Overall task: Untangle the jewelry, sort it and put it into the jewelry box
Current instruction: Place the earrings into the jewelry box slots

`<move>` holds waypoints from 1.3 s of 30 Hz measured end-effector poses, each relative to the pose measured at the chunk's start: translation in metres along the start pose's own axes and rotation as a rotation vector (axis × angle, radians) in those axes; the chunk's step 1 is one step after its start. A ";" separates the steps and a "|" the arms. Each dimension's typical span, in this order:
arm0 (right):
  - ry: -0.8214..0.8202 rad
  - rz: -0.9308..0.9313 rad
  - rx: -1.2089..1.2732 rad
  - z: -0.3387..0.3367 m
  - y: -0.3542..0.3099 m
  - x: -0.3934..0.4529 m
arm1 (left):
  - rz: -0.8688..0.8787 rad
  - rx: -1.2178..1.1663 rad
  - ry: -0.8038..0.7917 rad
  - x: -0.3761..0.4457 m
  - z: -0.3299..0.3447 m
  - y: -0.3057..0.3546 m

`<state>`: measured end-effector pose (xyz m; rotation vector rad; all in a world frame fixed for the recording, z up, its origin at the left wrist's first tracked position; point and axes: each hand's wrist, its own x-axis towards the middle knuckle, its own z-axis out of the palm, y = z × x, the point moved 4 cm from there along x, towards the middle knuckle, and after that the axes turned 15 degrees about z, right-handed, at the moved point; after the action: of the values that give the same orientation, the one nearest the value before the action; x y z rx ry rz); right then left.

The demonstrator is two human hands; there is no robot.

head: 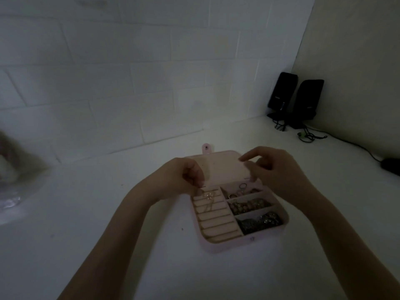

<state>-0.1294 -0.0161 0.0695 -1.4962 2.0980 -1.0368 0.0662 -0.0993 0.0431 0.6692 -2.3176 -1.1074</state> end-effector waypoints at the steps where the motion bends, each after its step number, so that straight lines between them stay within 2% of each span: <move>1: 0.059 0.034 -0.012 -0.007 0.008 0.005 | -0.002 -0.021 0.000 0.000 0.000 0.000; 6: 0.269 0.197 -0.067 -0.036 0.049 0.020 | -0.017 -0.068 0.030 0.000 -0.002 -0.002; 9: 0.344 0.298 -0.173 -0.045 0.076 0.025 | -0.020 -0.002 0.046 0.002 0.001 -0.003; 13: 0.263 0.409 -0.218 -0.034 0.101 0.029 | -0.018 0.014 0.039 0.002 0.001 -0.002; 20: 0.230 0.349 -0.323 -0.024 0.099 0.033 | -0.032 -0.062 0.086 0.000 -0.004 -0.006; 24: 0.199 0.325 -0.142 -0.023 0.091 0.031 | -0.028 -0.044 0.108 0.001 -0.004 -0.005; 26: 0.196 0.315 0.071 -0.029 0.085 0.030 | -0.037 -0.045 0.148 0.001 -0.005 -0.004; 29: 0.084 0.274 0.455 -0.034 0.071 0.026 | -0.046 -0.032 0.213 0.001 -0.008 -0.004; 31: 0.021 0.231 0.591 -0.033 0.059 0.022 | -0.027 -0.045 0.277 0.002 -0.008 -0.001; 35: -0.102 0.166 0.613 -0.016 0.025 0.011 | 0.056 -0.125 0.413 0.003 -0.006 0.012; 39: -0.219 0.098 0.530 0.009 0.001 -0.003 | 0.108 -0.198 0.388 0.003 0.001 0.022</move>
<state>-0.1228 -0.0164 0.0627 -1.1687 1.5654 -1.2084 0.0583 -0.0878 0.0609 0.6131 -1.8670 -1.0355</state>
